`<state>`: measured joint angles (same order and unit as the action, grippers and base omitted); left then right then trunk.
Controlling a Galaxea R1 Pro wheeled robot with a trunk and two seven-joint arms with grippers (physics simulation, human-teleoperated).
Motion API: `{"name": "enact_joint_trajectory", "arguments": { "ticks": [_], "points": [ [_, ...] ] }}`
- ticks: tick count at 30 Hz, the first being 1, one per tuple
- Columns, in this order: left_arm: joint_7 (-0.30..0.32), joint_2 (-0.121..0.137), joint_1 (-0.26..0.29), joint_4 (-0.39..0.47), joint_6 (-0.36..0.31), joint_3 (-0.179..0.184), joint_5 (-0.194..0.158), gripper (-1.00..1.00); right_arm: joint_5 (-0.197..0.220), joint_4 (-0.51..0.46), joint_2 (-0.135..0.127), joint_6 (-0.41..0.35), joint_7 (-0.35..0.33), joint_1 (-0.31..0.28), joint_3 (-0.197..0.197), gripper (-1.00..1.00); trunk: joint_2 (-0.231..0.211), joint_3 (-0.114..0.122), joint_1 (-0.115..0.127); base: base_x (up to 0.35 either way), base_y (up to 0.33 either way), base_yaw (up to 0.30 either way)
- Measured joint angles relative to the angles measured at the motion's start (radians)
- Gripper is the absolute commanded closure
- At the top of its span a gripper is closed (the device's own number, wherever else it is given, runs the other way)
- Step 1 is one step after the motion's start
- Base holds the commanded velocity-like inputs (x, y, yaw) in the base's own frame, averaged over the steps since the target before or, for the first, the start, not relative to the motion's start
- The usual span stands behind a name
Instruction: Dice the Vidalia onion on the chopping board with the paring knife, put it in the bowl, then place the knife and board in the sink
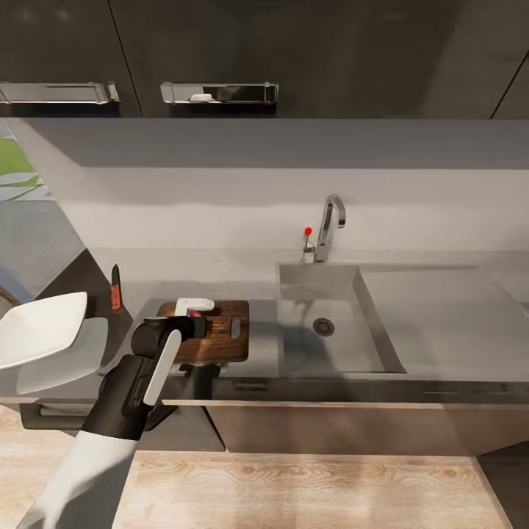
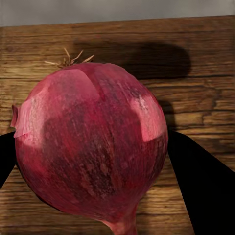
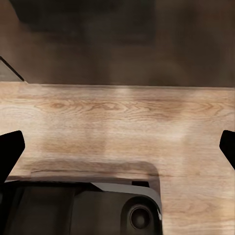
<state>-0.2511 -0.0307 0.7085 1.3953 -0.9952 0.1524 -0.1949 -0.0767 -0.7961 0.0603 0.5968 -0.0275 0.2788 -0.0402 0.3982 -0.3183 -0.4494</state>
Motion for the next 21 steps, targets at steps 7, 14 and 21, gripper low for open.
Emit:
{"name": "enact_joint_trajectory", "arguments": {
  "ticks": [7,14,21],
  "points": [
    [0.0,0.0,0.0,-0.001,0.0,0.0,-0.001,1.0,0.0,0.0,0.0,-0.001,0.0,0.0,0.0,-1.0,0.0,-0.002,0.0,0.0,0.0,0.0],
    [0.0,0.0,0.0,-0.005,0.0,0.0,-0.001,1.0,0.0,0.0,0.0,-0.001,0.0,0.0,0.0,-1.0,0.0,-0.011,0.0,0.0,0.0,0.0],
    [0.0,0.0,0.0,-0.011,0.0,0.0,0.0,1.0,0.0,0.0,0.0,-0.001,0.0,0.0,0.0,-1.0,0.0,-0.011,0.0,0.0,0.0,0.0]
  ]
}}
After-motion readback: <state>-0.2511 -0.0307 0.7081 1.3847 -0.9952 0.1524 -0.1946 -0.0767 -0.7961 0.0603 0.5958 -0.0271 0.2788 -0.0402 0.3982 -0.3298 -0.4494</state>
